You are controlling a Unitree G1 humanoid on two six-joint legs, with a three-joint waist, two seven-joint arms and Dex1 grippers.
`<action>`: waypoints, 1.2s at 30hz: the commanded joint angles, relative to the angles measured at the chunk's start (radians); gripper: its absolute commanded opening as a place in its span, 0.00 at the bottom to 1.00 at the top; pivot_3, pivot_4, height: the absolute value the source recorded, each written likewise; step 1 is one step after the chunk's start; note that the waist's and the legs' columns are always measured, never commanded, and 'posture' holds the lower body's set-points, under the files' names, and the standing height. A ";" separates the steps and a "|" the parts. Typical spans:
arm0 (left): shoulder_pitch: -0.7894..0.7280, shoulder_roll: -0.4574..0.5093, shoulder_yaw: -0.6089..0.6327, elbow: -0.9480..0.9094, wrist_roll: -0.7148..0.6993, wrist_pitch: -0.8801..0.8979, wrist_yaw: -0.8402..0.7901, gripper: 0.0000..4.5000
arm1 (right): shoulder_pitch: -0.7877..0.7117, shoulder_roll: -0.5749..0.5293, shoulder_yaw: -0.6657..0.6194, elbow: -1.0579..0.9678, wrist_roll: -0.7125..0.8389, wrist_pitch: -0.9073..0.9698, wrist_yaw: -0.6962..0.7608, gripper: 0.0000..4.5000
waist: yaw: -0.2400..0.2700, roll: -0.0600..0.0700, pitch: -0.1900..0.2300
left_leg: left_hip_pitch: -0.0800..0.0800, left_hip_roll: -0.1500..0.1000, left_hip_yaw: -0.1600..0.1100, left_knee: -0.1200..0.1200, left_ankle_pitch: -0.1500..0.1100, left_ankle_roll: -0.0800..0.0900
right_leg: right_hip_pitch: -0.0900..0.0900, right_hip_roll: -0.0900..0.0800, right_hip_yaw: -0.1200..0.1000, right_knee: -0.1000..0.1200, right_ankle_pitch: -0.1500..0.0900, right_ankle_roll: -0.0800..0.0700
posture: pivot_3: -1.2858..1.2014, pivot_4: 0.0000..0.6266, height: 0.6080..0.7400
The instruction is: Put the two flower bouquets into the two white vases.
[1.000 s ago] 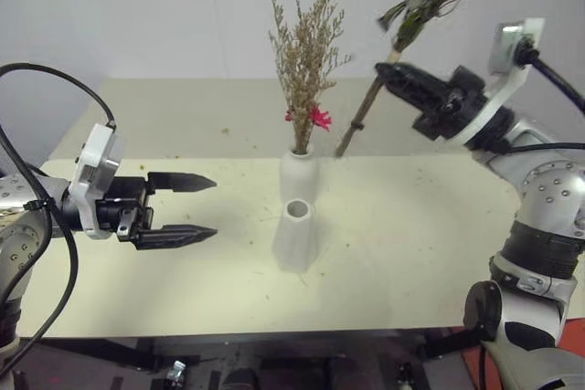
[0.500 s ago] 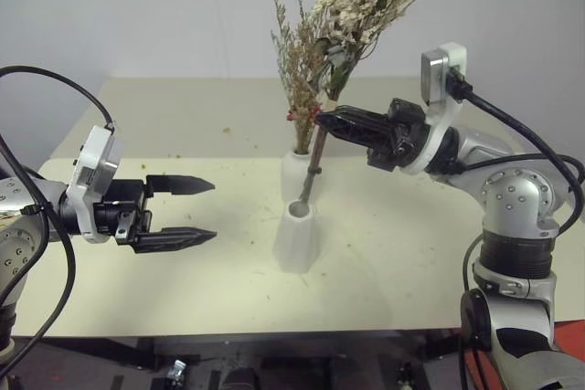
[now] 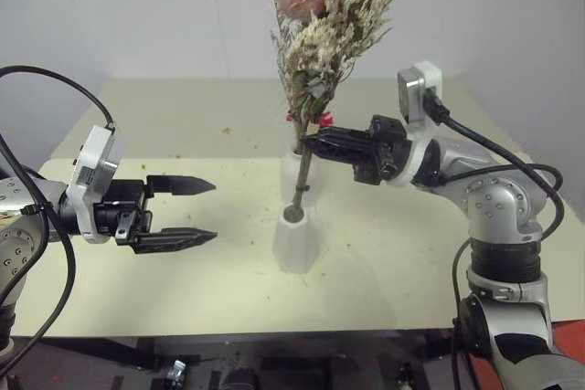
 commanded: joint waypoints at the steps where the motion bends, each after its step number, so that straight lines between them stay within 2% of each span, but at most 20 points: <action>1: 0.001 0.021 0.031 -0.033 -0.014 0.002 0.006 1.00 | -0.011 -0.002 -0.012 -0.005 -0.001 -0.037 0.006 0.05 | 0.000 0.000 0.000 | 0.000 0.000 0.000 0.000 0.000 0.000 | 0.000 0.000 0.000 0.000 0.000 0.000 | 0.52 0.24 1.00; 29: 0.007 0.023 0.032 -0.042 -0.015 0.013 0.018 1.00 | 0.060 0.011 0.062 -0.016 -0.074 -0.075 0.023 0.05 | 0.001 0.000 0.000 | 0.000 0.000 0.000 0.000 0.000 0.000 | 0.000 0.000 0.000 0.000 0.000 0.000 | 0.52 0.24 1.00; 36: 0.001 0.026 0.031 -0.040 -0.013 0.018 0.019 1.00 | 0.080 -0.012 0.048 -0.030 -0.094 -0.100 0.018 0.56 | 0.000 0.000 0.000 | 0.000 0.000 0.000 0.000 0.000 0.000 | 0.000 0.000 0.000 0.000 0.000 0.000 | 0.52 0.24 1.00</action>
